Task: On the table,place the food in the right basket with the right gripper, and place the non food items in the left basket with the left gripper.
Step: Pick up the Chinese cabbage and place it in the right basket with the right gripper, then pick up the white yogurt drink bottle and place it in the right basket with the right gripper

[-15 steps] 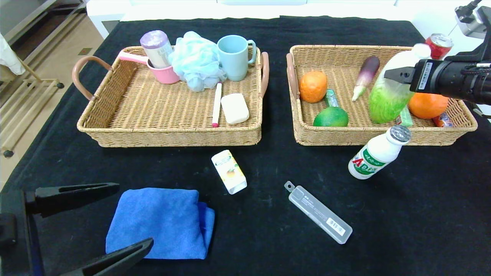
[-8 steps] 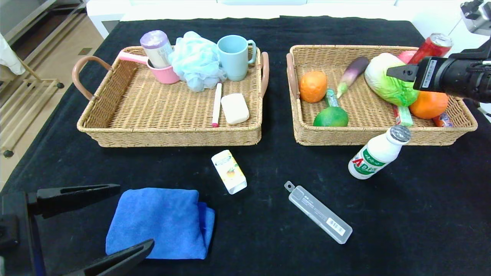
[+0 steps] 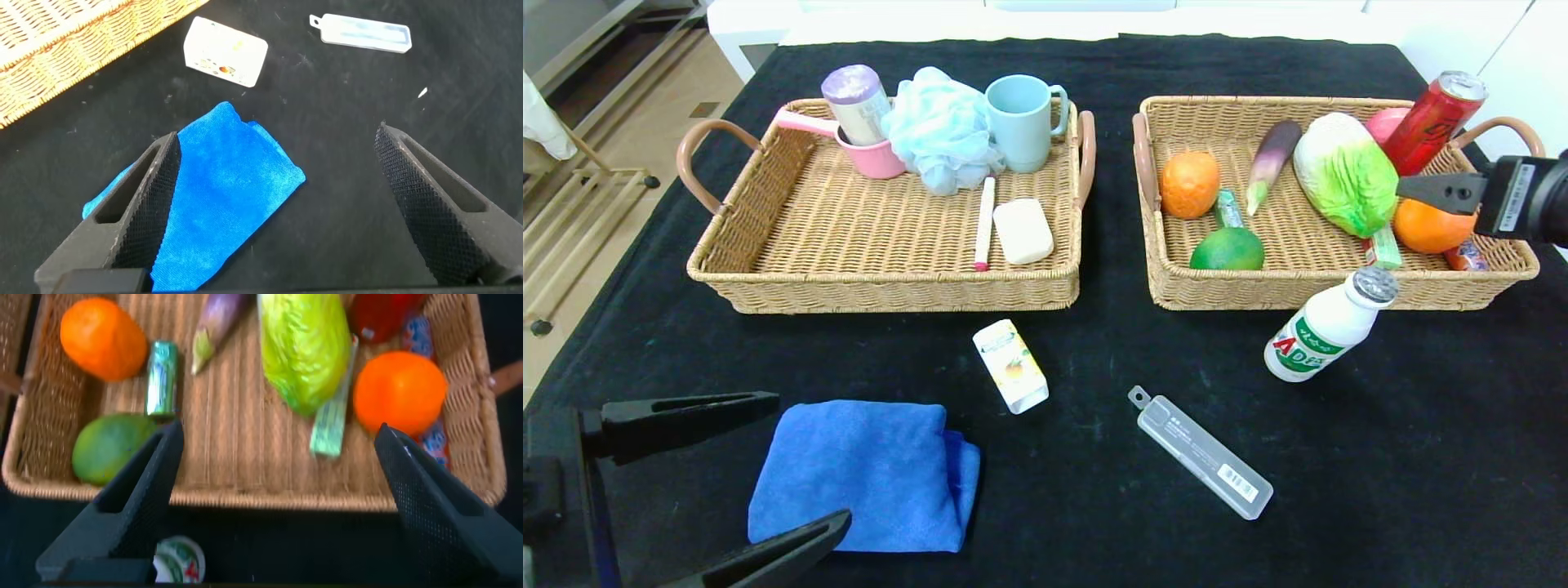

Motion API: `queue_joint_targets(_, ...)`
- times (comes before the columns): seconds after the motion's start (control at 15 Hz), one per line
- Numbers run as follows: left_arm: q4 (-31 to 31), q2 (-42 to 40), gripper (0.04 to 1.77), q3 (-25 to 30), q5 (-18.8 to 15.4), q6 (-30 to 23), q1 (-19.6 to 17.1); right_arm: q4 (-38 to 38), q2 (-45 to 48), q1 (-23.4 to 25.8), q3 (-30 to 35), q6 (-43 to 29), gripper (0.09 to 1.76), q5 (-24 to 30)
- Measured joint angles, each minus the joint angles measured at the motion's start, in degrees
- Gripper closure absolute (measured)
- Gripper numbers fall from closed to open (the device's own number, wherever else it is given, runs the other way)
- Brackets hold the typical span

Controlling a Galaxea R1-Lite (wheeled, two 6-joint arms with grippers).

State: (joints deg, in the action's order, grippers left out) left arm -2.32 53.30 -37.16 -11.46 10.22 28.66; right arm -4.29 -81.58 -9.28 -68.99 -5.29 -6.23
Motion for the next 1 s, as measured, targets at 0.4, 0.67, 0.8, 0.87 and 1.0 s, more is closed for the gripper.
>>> queue_joint_targets(0.4,0.06,-0.07,0.09,0.0,0.0,0.01,0.0,4.73,11.65,-0.37,12.0,0.69,0.15,0.5)
queue_joint_targets(0.67,0.09,-0.29,0.09,0.0,0.02,0.01,0.0,4.95,18.47,-2.27,21.22,1.96,0.15,0.67)
queue_joint_targets(0.8,0.09,-0.38,0.09,-0.02,0.02,0.01,0.0,6.24,21.77,-5.08,25.27,3.58,0.15,1.41)
queue_joint_targets(0.87,0.09,-0.4,0.09,-0.02,0.02,0.01,0.0,8.09,23.65,-7.67,26.98,4.22,0.15,1.63)
queue_joint_targets(1.0,0.09,-0.51,0.09,-0.1,0.02,0.0,0.0,11.81,26.73,-11.89,29.4,5.67,0.15,1.96)
